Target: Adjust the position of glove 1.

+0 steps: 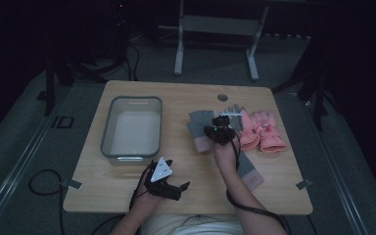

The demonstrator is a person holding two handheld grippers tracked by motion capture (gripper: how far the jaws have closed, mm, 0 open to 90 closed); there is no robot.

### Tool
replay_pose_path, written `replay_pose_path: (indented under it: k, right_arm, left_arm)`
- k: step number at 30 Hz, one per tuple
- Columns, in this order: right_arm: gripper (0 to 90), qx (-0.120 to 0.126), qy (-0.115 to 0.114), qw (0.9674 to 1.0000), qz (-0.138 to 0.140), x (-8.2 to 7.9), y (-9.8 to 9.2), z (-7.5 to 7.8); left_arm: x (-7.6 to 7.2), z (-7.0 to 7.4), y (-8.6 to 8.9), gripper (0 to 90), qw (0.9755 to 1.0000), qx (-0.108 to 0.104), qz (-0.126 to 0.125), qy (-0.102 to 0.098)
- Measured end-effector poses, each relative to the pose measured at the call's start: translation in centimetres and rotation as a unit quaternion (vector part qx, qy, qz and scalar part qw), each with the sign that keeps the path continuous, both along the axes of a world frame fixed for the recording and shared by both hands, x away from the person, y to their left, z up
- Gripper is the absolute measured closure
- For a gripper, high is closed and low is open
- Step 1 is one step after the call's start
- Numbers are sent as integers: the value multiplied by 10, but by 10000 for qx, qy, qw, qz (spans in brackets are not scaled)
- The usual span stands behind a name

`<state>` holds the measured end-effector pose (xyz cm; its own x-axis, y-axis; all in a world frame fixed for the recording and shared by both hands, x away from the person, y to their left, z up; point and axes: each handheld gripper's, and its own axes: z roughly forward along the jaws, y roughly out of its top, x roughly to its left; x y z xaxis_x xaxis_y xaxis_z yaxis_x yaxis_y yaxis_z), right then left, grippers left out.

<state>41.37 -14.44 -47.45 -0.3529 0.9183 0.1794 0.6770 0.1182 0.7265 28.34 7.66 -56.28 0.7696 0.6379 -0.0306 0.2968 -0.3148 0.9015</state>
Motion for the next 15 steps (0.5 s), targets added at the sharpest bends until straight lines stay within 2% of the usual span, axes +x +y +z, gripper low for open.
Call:
replay_pose_path:
  k: [1,3,7,9,13,15]
  right_arm:
    - [866,-9,-24,10000,-61,-5,-1,-2]
    - [865,140,23,9996,-233,-14,-3,-10]
    - [864,258,143,9989,-359,-25,-6,-23]
    - [865,239,192,9987,-419,-31,-5,-31]
    - [865,331,363,9971,-589,-34,-2,-47]
    - [865,279,408,9969,-609,-35,1,-52]
  left_arm:
    - [0,0,0,0,10000,6,-4,-21]
    - [-1,0,-1,0,10000,30,0,-37]
    - [-1,0,0,0,10000,-1,32,-28]
    - [-1,0,0,0,10000,-12,47,-31]
    - [-1,0,0,0,10000,-4,48,-39]
    - [-2,0,-1,0,10000,7,49,-50]
